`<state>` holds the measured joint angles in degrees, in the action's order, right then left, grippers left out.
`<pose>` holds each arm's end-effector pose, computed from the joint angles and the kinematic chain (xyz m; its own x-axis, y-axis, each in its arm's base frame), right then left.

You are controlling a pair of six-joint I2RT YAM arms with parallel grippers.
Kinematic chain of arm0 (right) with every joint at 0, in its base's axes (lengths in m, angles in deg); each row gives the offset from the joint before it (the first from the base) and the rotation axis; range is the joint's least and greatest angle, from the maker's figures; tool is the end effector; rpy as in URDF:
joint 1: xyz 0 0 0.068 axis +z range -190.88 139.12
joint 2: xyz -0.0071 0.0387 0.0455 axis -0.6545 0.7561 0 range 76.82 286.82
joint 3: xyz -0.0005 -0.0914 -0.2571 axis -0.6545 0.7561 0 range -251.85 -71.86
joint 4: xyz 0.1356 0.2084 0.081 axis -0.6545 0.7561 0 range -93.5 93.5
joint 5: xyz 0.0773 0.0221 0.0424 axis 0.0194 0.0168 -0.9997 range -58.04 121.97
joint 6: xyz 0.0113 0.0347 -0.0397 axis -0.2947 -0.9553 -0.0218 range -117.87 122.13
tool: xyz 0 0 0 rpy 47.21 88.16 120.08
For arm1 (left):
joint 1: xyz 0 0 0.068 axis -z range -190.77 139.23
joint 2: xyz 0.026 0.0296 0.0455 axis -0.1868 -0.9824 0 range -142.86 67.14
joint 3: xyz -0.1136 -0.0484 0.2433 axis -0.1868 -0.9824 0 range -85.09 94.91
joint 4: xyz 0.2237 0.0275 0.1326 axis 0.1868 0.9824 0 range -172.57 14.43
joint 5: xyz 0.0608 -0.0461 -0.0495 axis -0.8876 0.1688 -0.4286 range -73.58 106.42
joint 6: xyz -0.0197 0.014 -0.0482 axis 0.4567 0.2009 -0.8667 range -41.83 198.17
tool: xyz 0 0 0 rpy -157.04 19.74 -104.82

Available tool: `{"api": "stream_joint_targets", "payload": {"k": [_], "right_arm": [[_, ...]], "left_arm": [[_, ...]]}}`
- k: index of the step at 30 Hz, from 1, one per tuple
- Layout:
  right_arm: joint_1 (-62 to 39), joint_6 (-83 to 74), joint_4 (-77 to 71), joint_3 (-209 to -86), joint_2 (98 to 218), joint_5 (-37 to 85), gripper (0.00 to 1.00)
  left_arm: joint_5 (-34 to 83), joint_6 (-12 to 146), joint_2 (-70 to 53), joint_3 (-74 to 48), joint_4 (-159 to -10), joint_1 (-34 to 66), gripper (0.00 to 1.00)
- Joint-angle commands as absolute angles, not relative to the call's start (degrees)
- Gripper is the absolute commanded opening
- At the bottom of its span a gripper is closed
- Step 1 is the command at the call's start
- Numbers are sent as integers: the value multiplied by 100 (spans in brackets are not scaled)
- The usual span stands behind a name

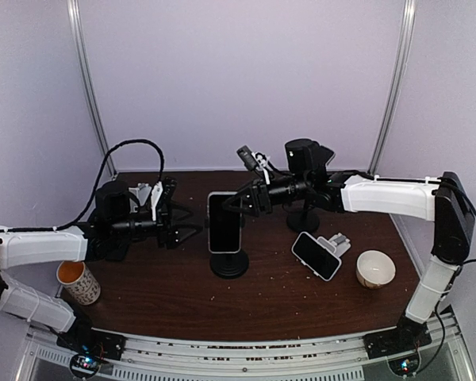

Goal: Remove the phone from the phone stand

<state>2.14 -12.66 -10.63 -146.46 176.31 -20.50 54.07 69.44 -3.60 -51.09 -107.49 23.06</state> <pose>0.2747 0.2951 0.2961 -0.4626 -0.2189 -0.8591 -0.8789 -0.0145 0.4769 0.2083 -0.1657 0.2433 -0.3106 0.0634 -0.9484 0.9007 0.3385 -0.2724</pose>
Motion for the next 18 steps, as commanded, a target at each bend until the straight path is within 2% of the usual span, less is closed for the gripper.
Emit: {"api": "stream_joint_targets", "payload": {"k": [1,11,18], "right_arm": [[322,-1248,-999,-14942,17804,-2246,60],[385,-1316,-1084,-14842,17866,-2322,35],[386,-1308,-1086,-14842,17948,-2380,26]], "left_arm": [[5665,6832,-621,-5154,-11413,2175,70],[6287,6587,-1126,-4974,-12228,2172,62],[6672,5728,-1675,-4850,-13275,2173,47]]}}
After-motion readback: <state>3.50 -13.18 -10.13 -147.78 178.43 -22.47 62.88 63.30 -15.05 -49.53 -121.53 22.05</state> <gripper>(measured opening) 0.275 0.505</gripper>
